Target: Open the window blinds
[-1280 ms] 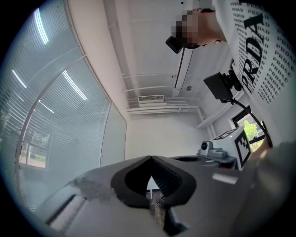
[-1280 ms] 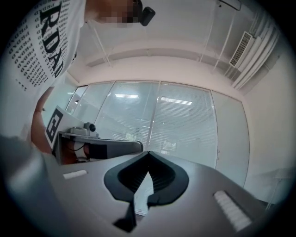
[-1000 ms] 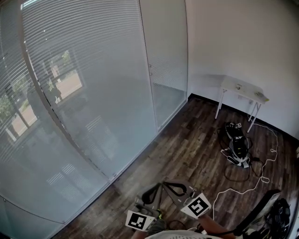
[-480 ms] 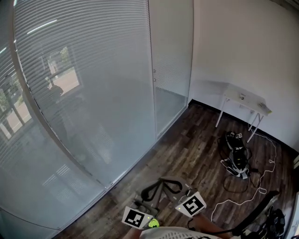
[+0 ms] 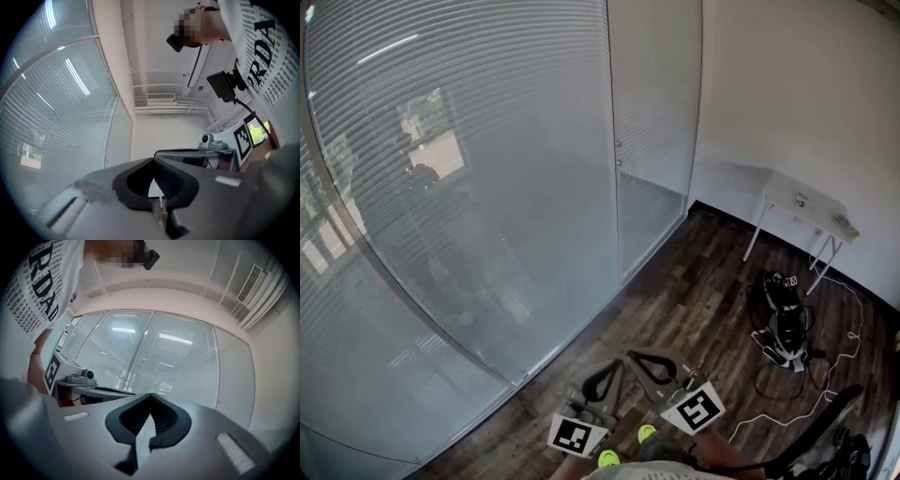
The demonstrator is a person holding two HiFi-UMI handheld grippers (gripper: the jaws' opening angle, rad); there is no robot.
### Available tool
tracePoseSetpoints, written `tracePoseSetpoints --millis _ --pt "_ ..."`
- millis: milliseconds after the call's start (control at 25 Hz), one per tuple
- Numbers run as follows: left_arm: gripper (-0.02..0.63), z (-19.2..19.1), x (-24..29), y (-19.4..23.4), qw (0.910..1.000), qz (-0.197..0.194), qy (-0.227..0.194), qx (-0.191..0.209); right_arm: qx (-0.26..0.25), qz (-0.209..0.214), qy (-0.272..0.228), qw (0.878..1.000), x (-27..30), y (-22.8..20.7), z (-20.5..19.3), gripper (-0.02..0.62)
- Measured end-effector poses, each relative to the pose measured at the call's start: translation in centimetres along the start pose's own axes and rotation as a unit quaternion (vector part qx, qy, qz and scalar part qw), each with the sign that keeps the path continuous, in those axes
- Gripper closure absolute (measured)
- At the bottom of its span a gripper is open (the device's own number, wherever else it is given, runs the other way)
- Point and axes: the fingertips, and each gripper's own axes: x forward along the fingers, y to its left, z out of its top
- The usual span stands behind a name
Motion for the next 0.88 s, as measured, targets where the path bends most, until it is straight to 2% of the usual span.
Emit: tracePoseSetpoints --millis 240,400,640,800,880 --pt "0.614 -0.2 6.9 1.3 0.9991 0.041 -0.008 0.002 -0.001 0.048 0.005 0.999 1.0 -6.1 -1.1 0.588" --pt "0.614 -1.1 11.8 0.7 0.9988 0.048 -0.002 0.006 -0.009 0.060 0.003 0.998 0.3 -11.1 -1.8 0.588" --pt "0.614 -4.8 16.2 0.2 0.9983 0.048 0.023 0.025 0.001 0.065 0.008 0.998 -1.0 -15.3 -5.0 0.588" --pt "0.614 -4.9 18.9 0.8 0.9980 0.054 0.024 0.024 0.009 0.059 0.001 0.998 -0.7 -18.0 -5.9 0.588" --pt "0.614 -4.9 20.0 1.0 0.9984 0.054 0.009 0.014 0.015 0.057 -0.007 0.998 -0.3 -19.0 -6.2 0.588"
